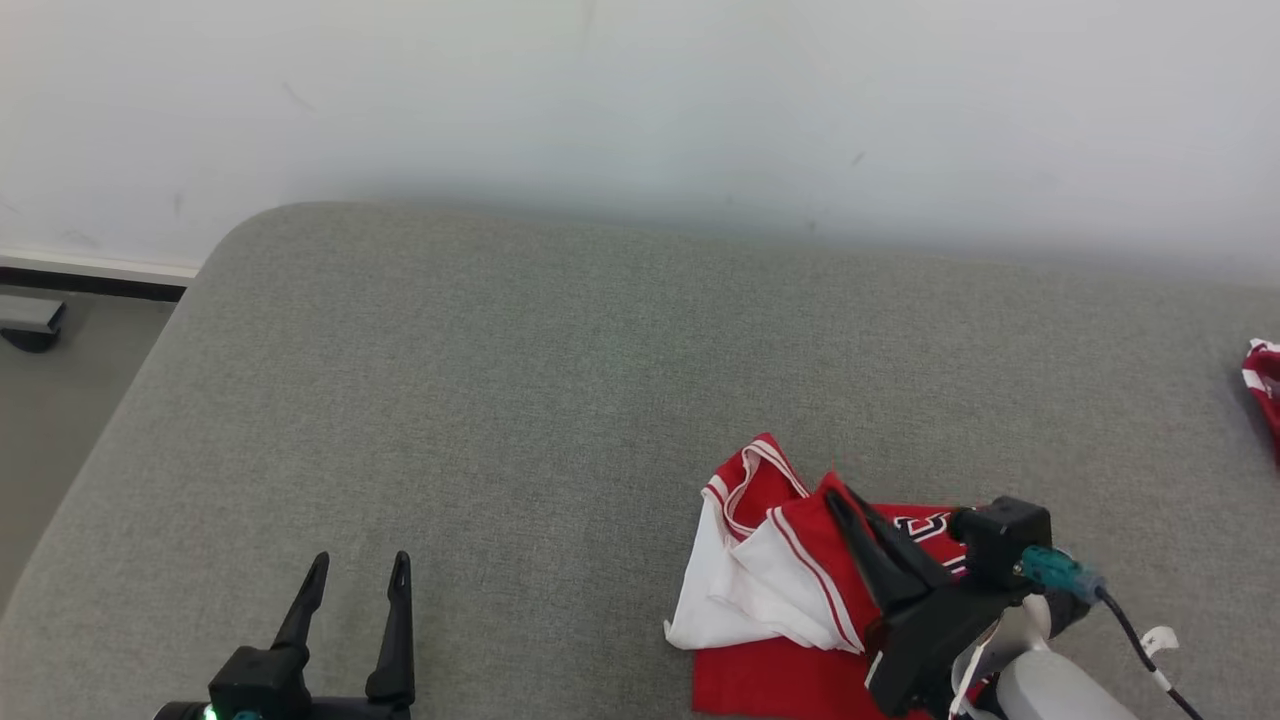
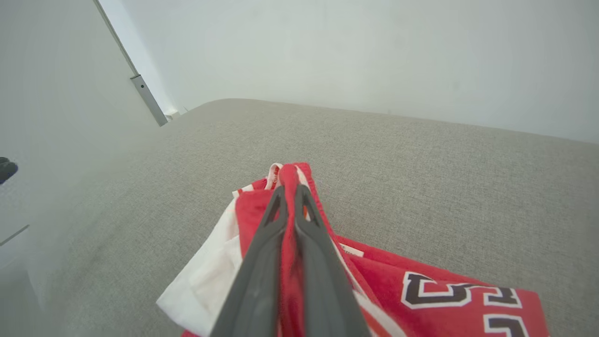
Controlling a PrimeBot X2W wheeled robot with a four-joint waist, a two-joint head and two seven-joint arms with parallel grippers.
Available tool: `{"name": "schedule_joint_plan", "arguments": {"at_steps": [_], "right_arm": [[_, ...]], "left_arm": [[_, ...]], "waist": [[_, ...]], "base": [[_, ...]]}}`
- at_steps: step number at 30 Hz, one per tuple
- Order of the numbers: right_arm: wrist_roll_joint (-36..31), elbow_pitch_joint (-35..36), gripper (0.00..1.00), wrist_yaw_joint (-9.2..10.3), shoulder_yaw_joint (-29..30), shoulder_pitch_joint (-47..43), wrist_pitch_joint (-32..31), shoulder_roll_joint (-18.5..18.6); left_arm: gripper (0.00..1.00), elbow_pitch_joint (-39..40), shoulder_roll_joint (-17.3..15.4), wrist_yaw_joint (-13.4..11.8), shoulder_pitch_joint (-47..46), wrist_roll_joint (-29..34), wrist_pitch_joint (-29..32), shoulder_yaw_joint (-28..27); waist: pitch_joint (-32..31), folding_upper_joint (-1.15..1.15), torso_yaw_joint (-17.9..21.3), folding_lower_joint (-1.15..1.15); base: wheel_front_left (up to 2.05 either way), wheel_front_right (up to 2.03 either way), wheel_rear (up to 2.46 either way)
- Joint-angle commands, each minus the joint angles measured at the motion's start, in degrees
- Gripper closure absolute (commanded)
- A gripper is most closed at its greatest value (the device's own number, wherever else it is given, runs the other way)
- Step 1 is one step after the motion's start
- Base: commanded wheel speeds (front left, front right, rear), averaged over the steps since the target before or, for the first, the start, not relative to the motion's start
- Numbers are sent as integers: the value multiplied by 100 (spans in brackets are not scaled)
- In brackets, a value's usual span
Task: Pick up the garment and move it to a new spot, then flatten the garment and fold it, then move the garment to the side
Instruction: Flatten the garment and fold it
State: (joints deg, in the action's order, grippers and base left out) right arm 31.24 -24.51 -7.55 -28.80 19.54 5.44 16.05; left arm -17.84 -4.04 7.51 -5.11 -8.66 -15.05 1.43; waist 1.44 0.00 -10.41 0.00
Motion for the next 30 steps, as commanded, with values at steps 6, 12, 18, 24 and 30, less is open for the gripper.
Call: {"name": "schedule_joint_plan", "arguments": {"at_steps": [6, 12, 18, 24, 30], "right_arm": [[-3, 807, 100, 17, -558, -448, 214, 81], [47, 1011, 0, 17, -969, -795, 174, -28], [-6, 1023, 0, 17, -963, -781, 499, -14], [-133, 1156, 0, 17, -339, -856, 819, 64], [-351, 1230, 0, 17, 420, -1107, 917, 50]], "left_arm": [[0, 19, 39, -7, 42, 9, -16, 27], [0, -12, 22, -7, -14, -23, -16, 49], [0, -31, -16, -7, -32, -37, -16, 50], [0, -7, -8, -7, 47, 13, -16, 8], [0, 15, -27, -7, 126, 10, -16, -23]], "waist": [[68, 0, 85, 0], [101, 0, 101, 0], [93, 0, 141, 0], [15, 0, 223, 0], [-72, 0, 295, 0]], "base": [[0, 0, 0], [0, 0, 0], [0, 0, 0], [0, 0, 0], [0, 0, 0]]}}
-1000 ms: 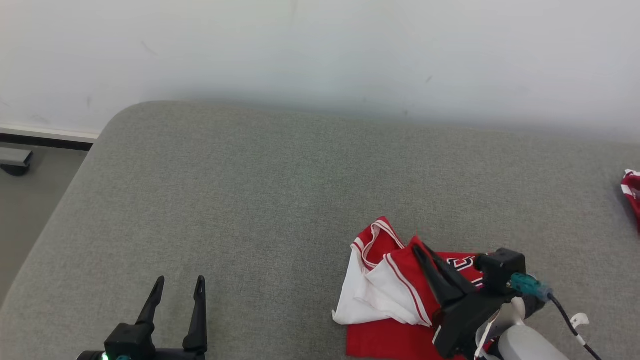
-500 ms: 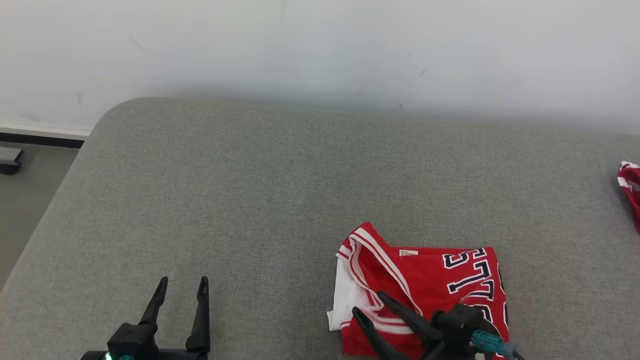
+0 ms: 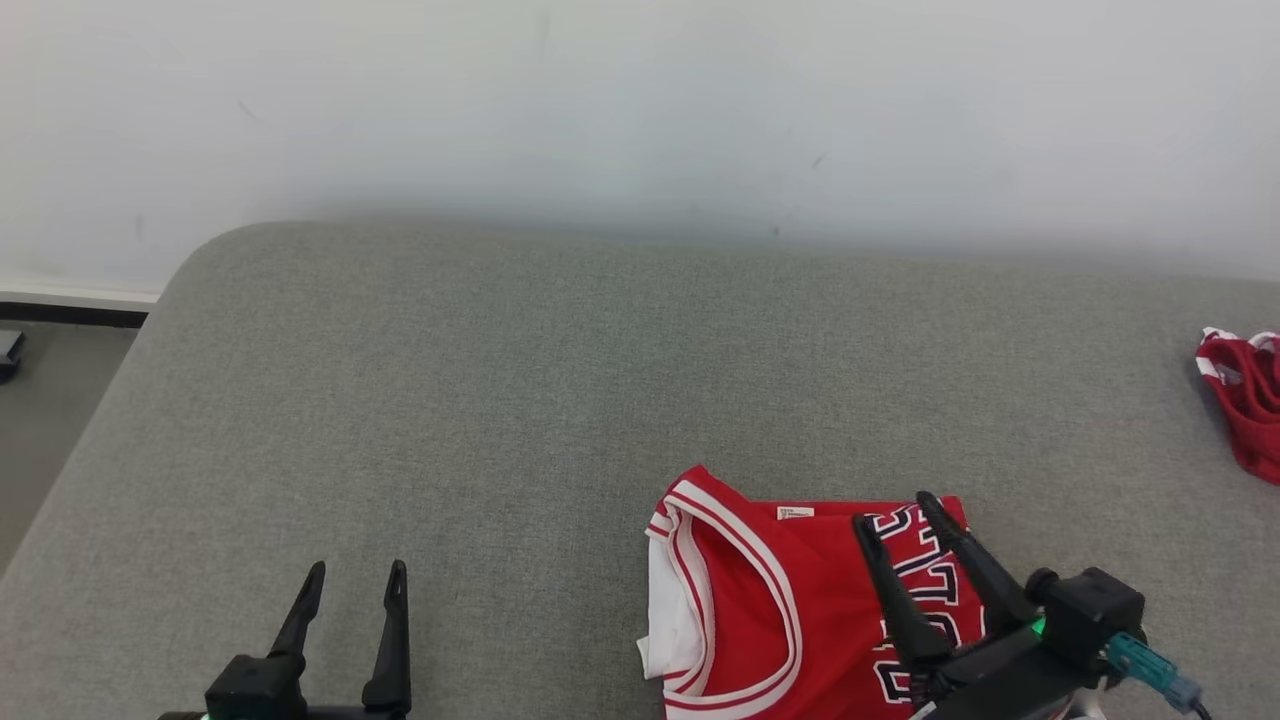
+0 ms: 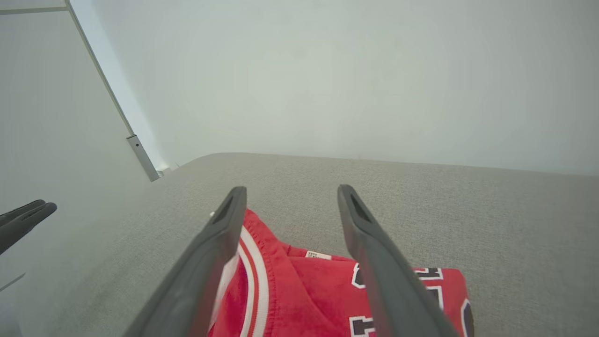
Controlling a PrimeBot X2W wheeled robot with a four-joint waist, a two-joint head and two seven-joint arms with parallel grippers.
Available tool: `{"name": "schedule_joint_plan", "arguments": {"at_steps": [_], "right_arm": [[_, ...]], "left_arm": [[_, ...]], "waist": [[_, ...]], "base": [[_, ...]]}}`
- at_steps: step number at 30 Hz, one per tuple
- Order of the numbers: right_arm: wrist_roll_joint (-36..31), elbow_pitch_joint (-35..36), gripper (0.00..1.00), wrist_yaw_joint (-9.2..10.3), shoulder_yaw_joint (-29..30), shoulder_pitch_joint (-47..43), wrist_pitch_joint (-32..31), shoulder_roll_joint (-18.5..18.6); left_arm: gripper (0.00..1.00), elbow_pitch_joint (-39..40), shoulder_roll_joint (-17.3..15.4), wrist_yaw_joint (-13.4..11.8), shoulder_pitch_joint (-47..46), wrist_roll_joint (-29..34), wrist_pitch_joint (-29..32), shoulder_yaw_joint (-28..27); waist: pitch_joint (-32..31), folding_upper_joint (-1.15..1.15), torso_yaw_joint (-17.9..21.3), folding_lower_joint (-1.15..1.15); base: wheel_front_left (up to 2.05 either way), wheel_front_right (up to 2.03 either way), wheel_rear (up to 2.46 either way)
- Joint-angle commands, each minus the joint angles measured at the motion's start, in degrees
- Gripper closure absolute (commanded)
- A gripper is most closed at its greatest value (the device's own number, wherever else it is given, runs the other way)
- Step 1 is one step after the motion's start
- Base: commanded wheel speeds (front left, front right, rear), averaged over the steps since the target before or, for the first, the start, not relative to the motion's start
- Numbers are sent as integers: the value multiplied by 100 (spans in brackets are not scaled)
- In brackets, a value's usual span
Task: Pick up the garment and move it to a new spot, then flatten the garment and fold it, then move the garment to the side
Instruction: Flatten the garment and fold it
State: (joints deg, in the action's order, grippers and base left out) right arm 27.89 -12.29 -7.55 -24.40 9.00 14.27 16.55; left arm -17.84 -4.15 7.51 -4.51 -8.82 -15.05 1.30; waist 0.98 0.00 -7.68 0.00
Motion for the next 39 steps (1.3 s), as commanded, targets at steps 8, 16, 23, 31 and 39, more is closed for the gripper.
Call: {"name": "schedule_joint_plan", "arguments": {"at_steps": [8, 16, 23, 31, 39], "right_arm": [[-348, 181, 0, 17, 843, -542, 71, -152], [-648, 399, 0, 17, 1299, -907, 85, -397], [-739, 446, 0, 17, 1360, -899, 86, -472], [-773, 408, 0, 17, 1377, -822, 87, -528], [-791, 378, 0, 17, 1415, -724, 89, -569]], "left_arm": [[0, 65, -34, -7, 161, 41, -16, -23], [0, 111, -34, -7, 200, 51, -16, -16], [0, 143, -36, -7, 51, 85, -16, 139], [0, -1, -135, -7, -494, 42, -16, 818], [0, -456, -223, -6, -1056, -143, -16, 1707]], "waist": [[-125, 0, 101, 0], [-175, 0, 158, 0], [-163, 0, 240, 0], [-63, 0, 492, 0], [122, 0, 932, 0]], "base": [[0, 0, 0], [0, 0, 0], [0, 0, 0], [0, 0, 0], [0, 0, 0]]}}
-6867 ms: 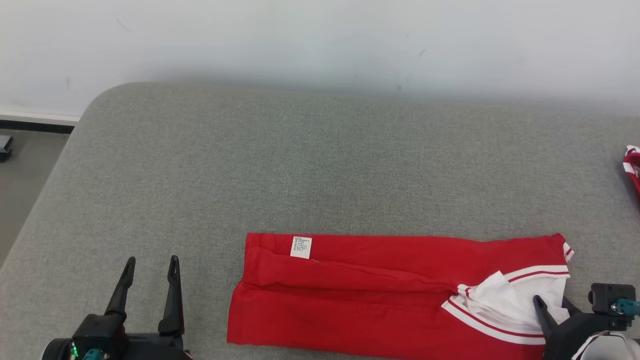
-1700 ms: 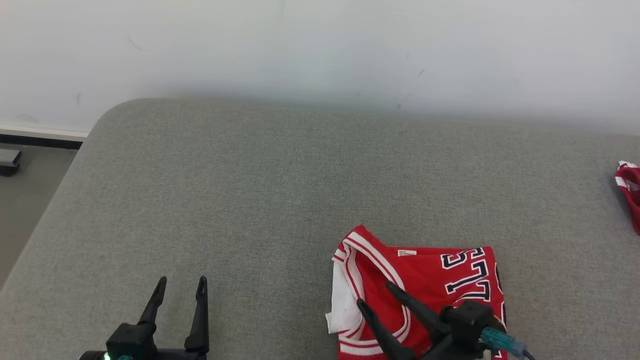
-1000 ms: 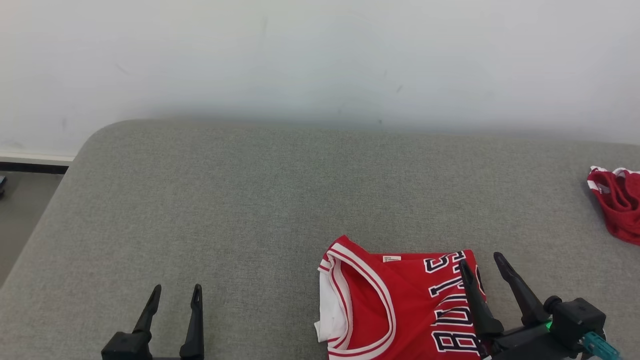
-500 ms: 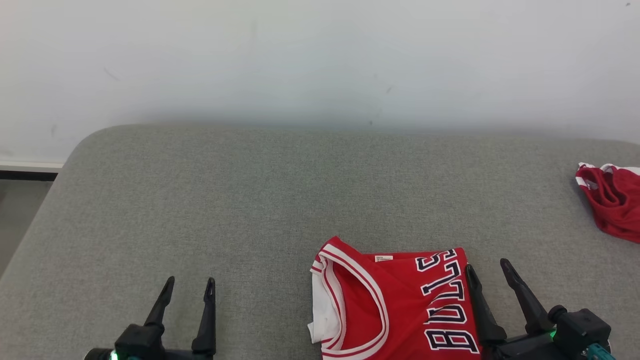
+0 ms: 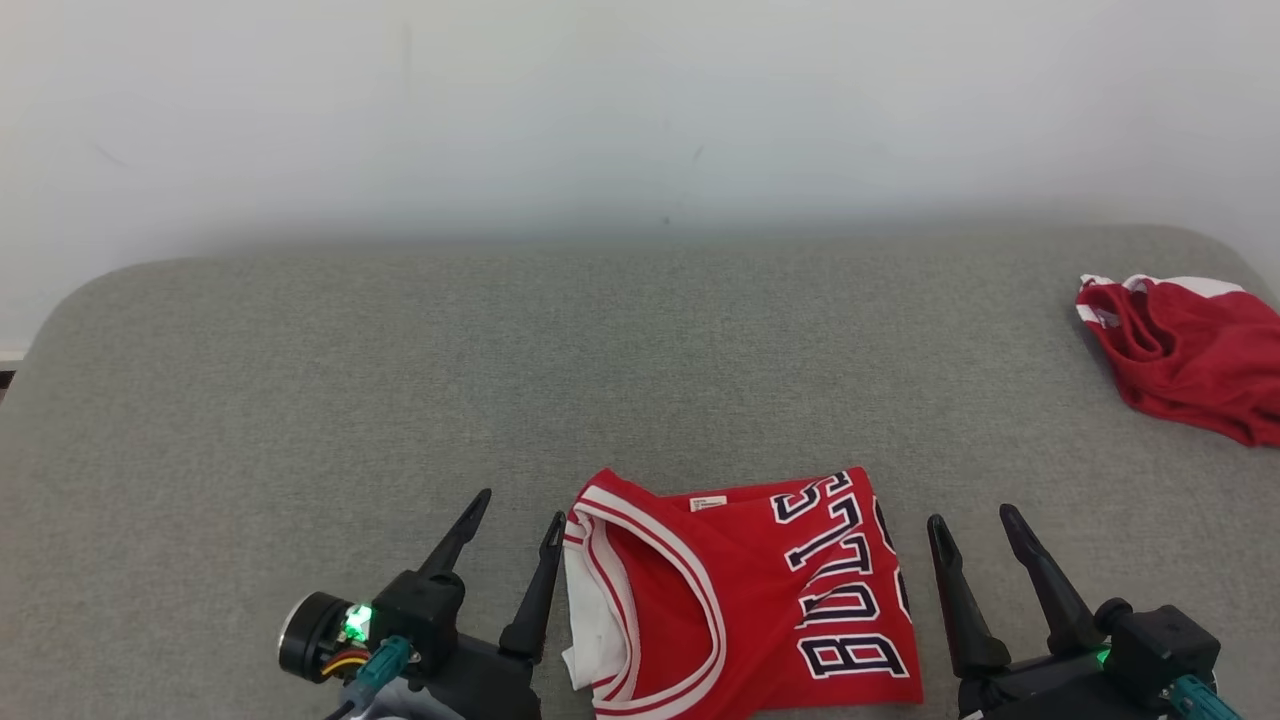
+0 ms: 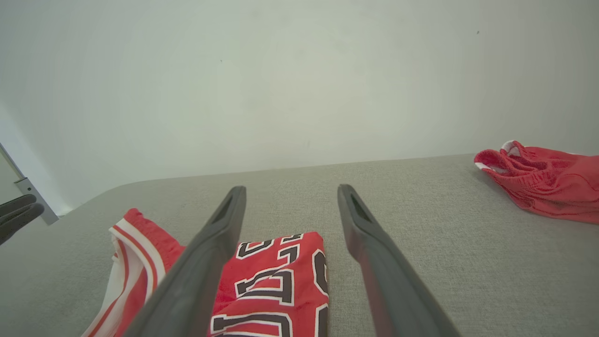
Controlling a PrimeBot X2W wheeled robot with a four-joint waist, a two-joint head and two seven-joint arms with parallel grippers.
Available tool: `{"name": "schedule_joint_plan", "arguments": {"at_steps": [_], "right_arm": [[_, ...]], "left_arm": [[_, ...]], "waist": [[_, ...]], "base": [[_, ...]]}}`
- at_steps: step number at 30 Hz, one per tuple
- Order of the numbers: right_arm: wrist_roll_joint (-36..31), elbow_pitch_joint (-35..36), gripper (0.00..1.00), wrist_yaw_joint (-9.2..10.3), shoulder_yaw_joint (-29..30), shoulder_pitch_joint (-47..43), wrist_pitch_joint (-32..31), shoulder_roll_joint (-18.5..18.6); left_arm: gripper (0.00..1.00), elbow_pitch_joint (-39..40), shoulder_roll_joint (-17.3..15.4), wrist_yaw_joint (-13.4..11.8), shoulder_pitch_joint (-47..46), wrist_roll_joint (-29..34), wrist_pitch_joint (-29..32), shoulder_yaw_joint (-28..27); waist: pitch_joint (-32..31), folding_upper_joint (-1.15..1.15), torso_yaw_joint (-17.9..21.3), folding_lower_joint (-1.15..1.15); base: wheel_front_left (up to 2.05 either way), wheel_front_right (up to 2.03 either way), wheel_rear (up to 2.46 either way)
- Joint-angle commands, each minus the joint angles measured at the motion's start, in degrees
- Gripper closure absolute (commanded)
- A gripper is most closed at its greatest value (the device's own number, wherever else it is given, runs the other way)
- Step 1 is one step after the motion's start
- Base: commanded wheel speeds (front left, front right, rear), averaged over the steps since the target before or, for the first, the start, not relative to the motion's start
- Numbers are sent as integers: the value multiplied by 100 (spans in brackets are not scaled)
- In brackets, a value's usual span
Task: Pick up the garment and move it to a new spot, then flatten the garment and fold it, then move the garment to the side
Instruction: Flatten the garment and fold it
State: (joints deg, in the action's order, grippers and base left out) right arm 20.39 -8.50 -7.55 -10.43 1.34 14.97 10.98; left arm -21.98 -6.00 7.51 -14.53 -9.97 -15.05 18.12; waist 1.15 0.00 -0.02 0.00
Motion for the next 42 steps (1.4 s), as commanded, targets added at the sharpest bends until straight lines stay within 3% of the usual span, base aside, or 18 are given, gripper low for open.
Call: {"name": "schedule_joint_plan", "arguments": {"at_steps": [1, 22, 24, 25, 36, 41, 42], "right_arm": [[-42, 2, 0, 17, 32, 52, 20, -16], [-67, 14, 0, 17, 74, 304, 24, -42], [-75, 27, 0, 17, 91, 312, 25, -47], [-79, 33, 0, 17, 102, 312, 25, -49], [-151, 117, 0, 17, 208, 304, 25, -98], [-143, 100, 0, 17, 173, 314, 25, -123], [-135, 90, 0, 17, 175, 317, 25, -122]], "left_arm": [[0, -124, -51, -6, -94, -62, -16, 105], [0, -1718, -320, -7, -1100, -531, -16, 881], [60, -1768, -324, -7, -1173, -580, -16, 863], [100, -1743, -347, -8, -1217, -558, -16, 820], [100, -814, -313, -107, -1176, -302, -16, 453], [100, -982, -313, -83, -1040, -275, -16, 414], [78, -1042, -306, -80, -1010, -284, -16, 396]], "waist": [[132, 0, 215, 0], [576, 0, 830, 0], [577, 0, 849, 0], [576, 0, 852, 0], [544, 0, 802, 0], [538, 0, 825, 0], [535, 0, 828, 0]], "base": [[0, 0, 0], [0, 0, 0], [0, 0, 0], [0, 0, 0], [0, 0, 0], [0, 0, 0], [0, 0, 0]]}}
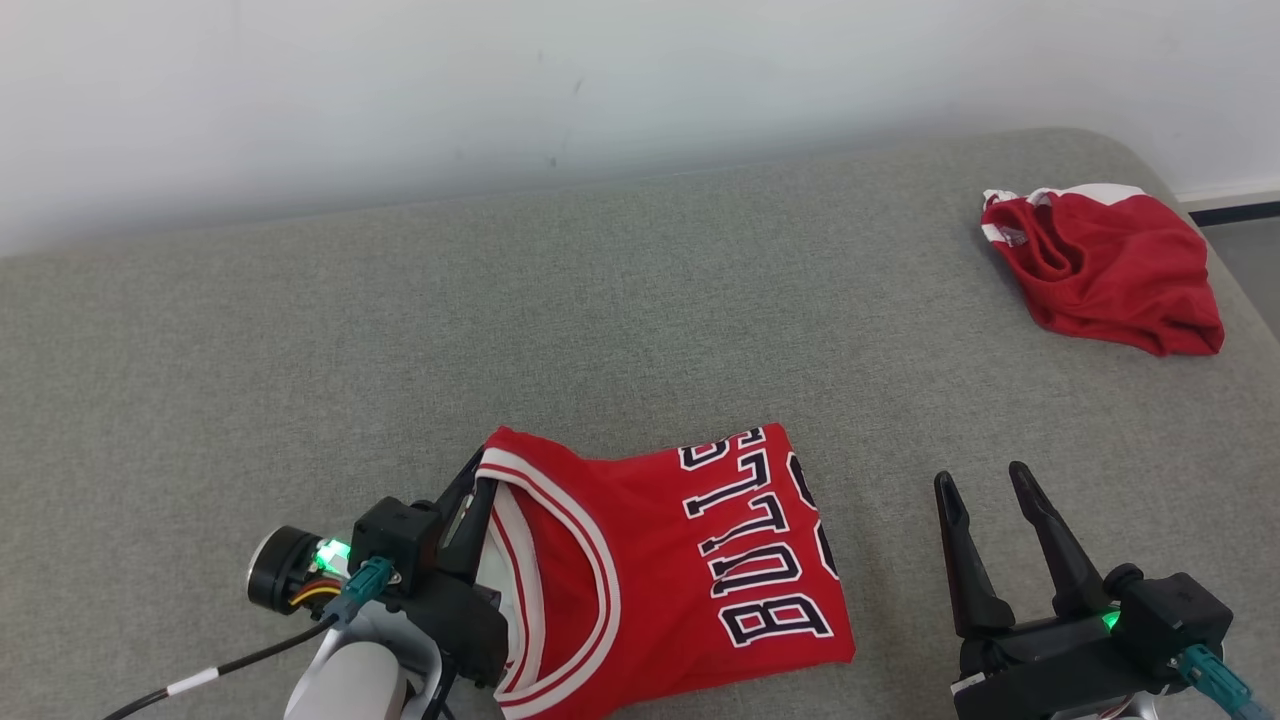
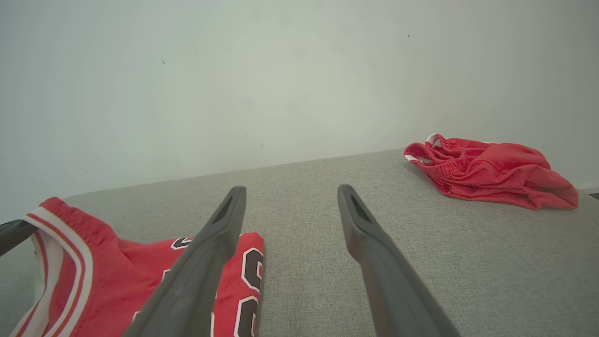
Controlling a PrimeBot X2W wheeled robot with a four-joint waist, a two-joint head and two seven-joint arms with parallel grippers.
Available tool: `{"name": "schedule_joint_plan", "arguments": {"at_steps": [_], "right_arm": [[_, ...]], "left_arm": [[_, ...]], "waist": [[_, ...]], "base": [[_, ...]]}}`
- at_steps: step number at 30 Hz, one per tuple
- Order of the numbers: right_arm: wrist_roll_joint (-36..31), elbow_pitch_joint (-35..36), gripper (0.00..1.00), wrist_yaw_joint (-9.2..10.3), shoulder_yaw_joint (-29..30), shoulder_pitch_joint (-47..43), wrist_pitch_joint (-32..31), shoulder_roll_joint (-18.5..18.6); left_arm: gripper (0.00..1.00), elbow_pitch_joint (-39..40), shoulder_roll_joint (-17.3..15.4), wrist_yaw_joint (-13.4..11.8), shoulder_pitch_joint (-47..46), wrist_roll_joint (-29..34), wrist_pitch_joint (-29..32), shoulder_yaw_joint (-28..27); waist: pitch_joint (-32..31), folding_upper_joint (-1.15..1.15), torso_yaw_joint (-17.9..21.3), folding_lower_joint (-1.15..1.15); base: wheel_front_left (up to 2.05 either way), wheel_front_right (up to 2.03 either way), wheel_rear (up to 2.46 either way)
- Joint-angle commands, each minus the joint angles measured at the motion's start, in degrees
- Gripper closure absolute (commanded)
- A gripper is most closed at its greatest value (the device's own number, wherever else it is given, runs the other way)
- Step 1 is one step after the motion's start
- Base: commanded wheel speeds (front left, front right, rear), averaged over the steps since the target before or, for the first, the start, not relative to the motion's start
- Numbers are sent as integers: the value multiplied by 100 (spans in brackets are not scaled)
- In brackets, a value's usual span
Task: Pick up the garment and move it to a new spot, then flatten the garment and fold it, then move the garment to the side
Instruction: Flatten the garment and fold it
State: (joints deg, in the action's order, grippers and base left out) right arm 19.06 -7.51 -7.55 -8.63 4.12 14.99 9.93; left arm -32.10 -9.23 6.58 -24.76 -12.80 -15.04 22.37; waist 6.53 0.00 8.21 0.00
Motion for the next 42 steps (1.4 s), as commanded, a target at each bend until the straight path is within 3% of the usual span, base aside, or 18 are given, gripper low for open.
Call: {"name": "schedule_joint_plan", "arguments": {"at_steps": [1, 2, 11, 28, 42], "right_arm": [[5, -16, 0, 17, 0, 40, 23, -16], [7, -24, 0, 17, 9, 36, 23, -17], [-11, -44, 0, 17, 97, -123, 23, -5], [-74, 95, 0, 17, 452, -494, 23, -38], [-167, 81, 0, 17, 676, -794, 22, -165]], "left_arm": [[4, -85, 13, 14, 35, 16, -17, -44], [0, -148, 22, 16, 58, 14, -17, -56], [0, -166, 83, 14, 317, -18, -17, -259], [0, 1913, 16, -281, 1704, 327, -17, -1540], [0, 2652, 139, -311, 2590, 495, -17, -2541]], "waist": [[-8, 0, 6, 0], [-15, 0, 5, 0], [-204, 0, -178, 0], [-724, 0, -870, 0], [-873, 0, -988, 0]], "base": [[0, 0, 0], [0, 0, 0], [0, 0, 0], [0, 0, 0], [0, 0, 0]]}}
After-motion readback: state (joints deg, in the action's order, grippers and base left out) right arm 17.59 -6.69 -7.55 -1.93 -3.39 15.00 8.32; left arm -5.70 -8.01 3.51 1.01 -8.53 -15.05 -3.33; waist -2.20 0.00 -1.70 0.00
